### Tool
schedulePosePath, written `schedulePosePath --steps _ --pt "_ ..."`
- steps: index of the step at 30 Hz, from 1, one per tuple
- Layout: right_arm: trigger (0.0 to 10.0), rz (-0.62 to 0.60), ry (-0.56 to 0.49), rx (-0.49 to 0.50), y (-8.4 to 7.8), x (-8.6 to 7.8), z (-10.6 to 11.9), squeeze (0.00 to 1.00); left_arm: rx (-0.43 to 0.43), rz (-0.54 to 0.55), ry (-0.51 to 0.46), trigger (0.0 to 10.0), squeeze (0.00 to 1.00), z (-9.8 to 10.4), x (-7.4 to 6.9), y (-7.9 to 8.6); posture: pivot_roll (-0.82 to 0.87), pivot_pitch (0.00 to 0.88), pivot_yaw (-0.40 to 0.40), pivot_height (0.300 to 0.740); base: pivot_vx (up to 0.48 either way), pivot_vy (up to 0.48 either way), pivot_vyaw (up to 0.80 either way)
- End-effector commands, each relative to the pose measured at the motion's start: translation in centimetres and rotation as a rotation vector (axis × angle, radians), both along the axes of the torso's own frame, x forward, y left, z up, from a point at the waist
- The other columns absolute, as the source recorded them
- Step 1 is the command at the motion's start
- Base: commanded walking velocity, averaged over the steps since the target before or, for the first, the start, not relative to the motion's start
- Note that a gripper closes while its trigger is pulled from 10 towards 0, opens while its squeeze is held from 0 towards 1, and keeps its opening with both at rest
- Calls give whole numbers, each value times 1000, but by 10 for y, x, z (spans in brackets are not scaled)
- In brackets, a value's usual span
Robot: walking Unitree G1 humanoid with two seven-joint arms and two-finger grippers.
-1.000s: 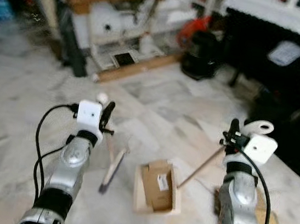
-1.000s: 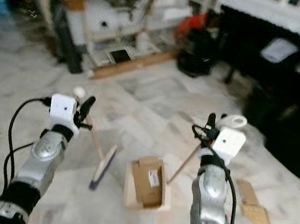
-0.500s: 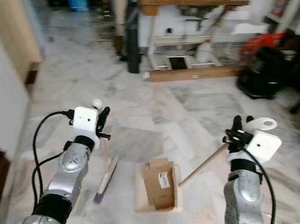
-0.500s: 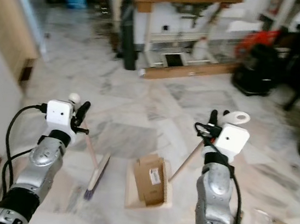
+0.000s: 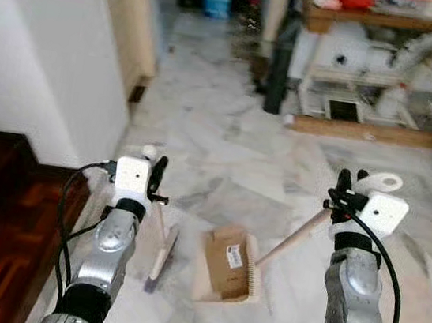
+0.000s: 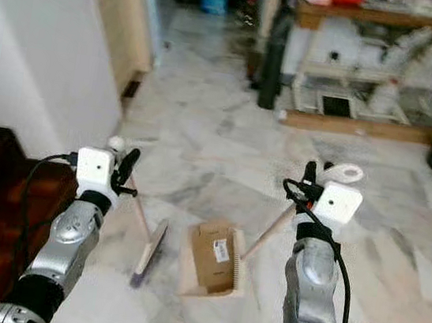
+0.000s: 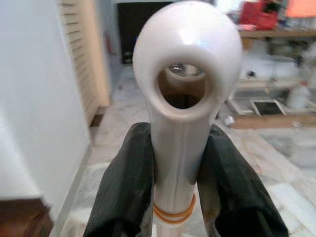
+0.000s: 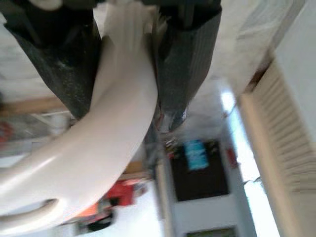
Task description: Sweep floor
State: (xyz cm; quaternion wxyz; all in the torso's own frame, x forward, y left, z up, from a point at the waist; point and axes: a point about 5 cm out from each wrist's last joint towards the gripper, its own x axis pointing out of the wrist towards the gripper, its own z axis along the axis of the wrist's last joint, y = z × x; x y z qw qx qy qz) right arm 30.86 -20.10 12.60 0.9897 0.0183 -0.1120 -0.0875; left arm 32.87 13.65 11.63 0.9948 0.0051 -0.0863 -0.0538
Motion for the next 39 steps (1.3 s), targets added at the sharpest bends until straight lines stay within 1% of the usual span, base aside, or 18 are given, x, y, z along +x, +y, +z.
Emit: schedulePosePath --steps 1,5,11,17,25,35,39 --pt "10000 21 -74 0 7 3 16 0 13 6 -42 10000 0 10 2 4 -85 0 13 740 0 0 800" --pt "10000 21 -69 7 9 2 14 0 15 1 -43 10000 0 10 2 5 -85 0 21 740 0 0 708" --pt "10000 25 -61 34 11 3 12 0 19 -1 -44 10000 0 10 1 6 -76 0 24 740 0 0 0" --pt "10000 29 -51 34 11 4 11 0 17 18 -50 10000 0 13 3 8 -69 0 20 740 0 0 0" --pt "10000 31 -42 29 15 2 8 0 20 22 -39 10000 0 10 0 9 -68 0 23 740 0 0 0" --pt "10000 29 -38 25 14 3 9 0 19 24 -36 10000 0 10 0 8 -66 0 20 740 0 0 618" --pt "10000 27 -36 30 14 3 9 0 21 20 -34 10000 0 10 0 7 -66 0 21 740 0 0 0"
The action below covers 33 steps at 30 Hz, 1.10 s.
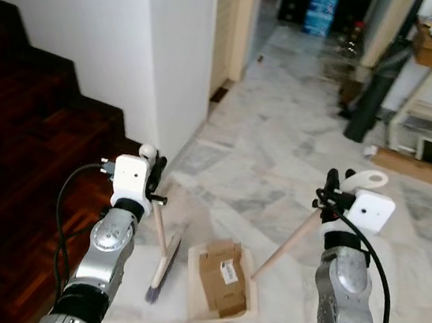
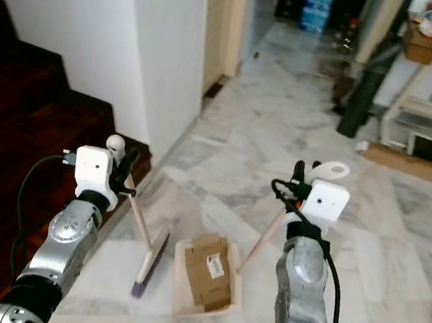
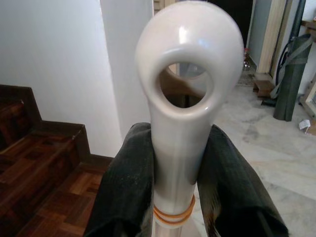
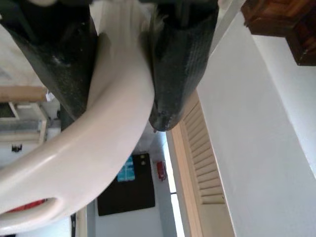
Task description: Sweep floor
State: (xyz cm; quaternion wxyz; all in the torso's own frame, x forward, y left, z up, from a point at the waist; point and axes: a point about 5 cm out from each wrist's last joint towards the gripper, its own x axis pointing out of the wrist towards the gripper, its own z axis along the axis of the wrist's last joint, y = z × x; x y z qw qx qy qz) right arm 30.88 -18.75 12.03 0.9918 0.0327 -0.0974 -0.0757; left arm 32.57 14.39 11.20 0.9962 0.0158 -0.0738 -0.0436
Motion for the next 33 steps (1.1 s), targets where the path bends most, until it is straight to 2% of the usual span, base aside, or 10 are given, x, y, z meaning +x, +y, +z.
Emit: schedulePosePath --steps 1,6,28,33 --pt "10000 -1 -61 3 1 3 14 0 1 -4 -57 10000 0 15 3 -1 -67 0 21 740 0 0 0" --pt "10000 0 -59 -3 1 3 14 0 1 -5 -56 10000 0 15 3 -2 -66 0 20 740 0 0 85" --pt "10000 -1 -63 -10 -2 5 16 0 -6 -7 -61 10000 0 17 5 -4 -67 0 19 740 0 0 800" --pt "10000 3 -75 -19 0 8 21 0 -11 9 -66 10000 0 18 5 -2 -110 0 21 740 0 0 800"
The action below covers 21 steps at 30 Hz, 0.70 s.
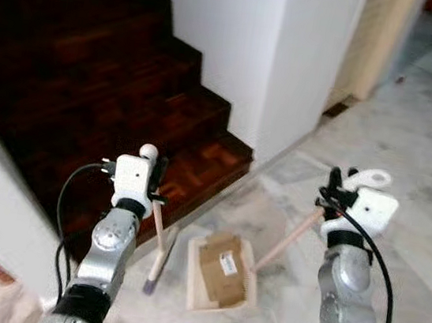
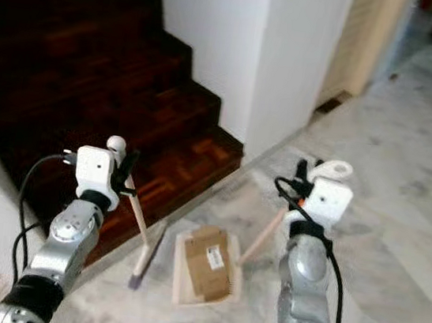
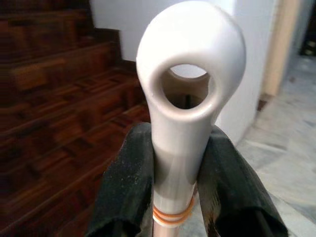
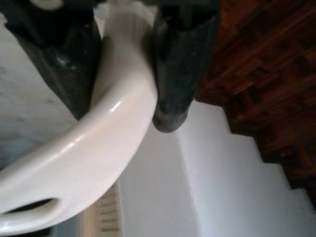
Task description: Sweep floor
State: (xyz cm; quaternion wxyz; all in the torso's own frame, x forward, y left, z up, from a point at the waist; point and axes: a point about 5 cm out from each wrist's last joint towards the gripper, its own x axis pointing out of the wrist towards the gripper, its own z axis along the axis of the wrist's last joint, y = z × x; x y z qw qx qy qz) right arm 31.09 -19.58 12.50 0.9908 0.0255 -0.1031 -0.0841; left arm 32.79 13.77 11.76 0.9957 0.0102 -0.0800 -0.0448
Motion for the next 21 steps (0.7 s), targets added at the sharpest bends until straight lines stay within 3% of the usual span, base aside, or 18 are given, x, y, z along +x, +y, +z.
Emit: schedulePosePath --steps 1,18,21 --pt "10000 22 -65 -6 8 6 16 0 1 13 -54 10000 0 12 3 4 -110 0 21 740 0 0 800" --pt "10000 -13 -86 8 9 4 18 0 16 -17 -51 10000 0 16 9 2 -173 0 90 740 0 0 800" --pt "10000 -11 -83 12 10 4 17 0 16 -18 -52 10000 0 16 9 3 -175 0 93 740 0 0 404"
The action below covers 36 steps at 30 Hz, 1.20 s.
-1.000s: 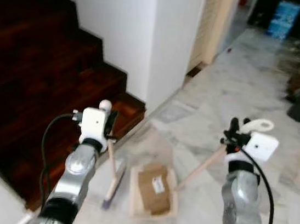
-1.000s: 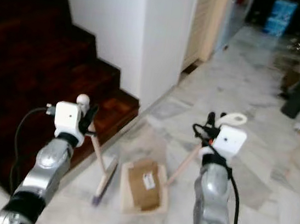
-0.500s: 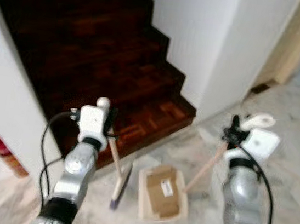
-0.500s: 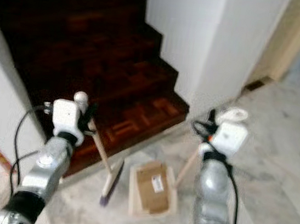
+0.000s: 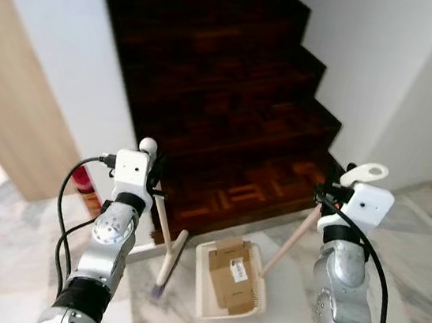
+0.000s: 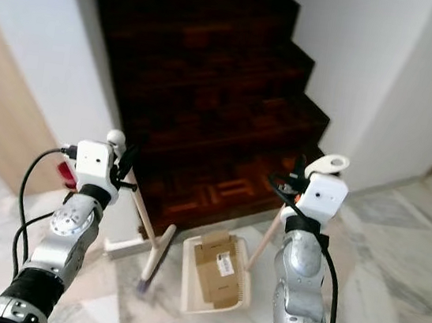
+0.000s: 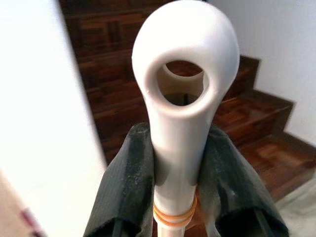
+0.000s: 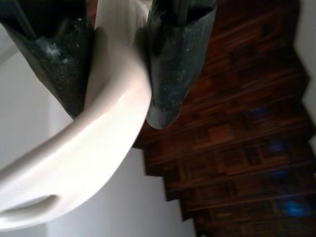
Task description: Sweep floor
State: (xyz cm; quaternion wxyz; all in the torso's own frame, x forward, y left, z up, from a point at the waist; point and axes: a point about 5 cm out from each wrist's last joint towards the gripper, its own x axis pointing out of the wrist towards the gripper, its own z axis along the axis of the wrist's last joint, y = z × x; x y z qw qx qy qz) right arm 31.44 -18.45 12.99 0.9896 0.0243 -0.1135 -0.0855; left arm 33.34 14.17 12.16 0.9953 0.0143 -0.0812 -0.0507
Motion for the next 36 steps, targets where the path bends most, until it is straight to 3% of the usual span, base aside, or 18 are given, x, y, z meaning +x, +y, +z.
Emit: schedulePosePath --steps 1,28,36 --pt "10000 -7 -61 18 -1 1 12 0 7 -7 -49 10000 0 12 3 -1 -175 0 93 740 0 0 0" --pt "10000 24 -68 6 -1 4 15 0 -2 14 -52 10000 0 10 3 0 -176 0 80 740 0 0 0" --pt "10000 19 -76 23 0 3 15 0 12 27 -60 10000 0 14 4 5 -104 0 88 740 0 0 0"
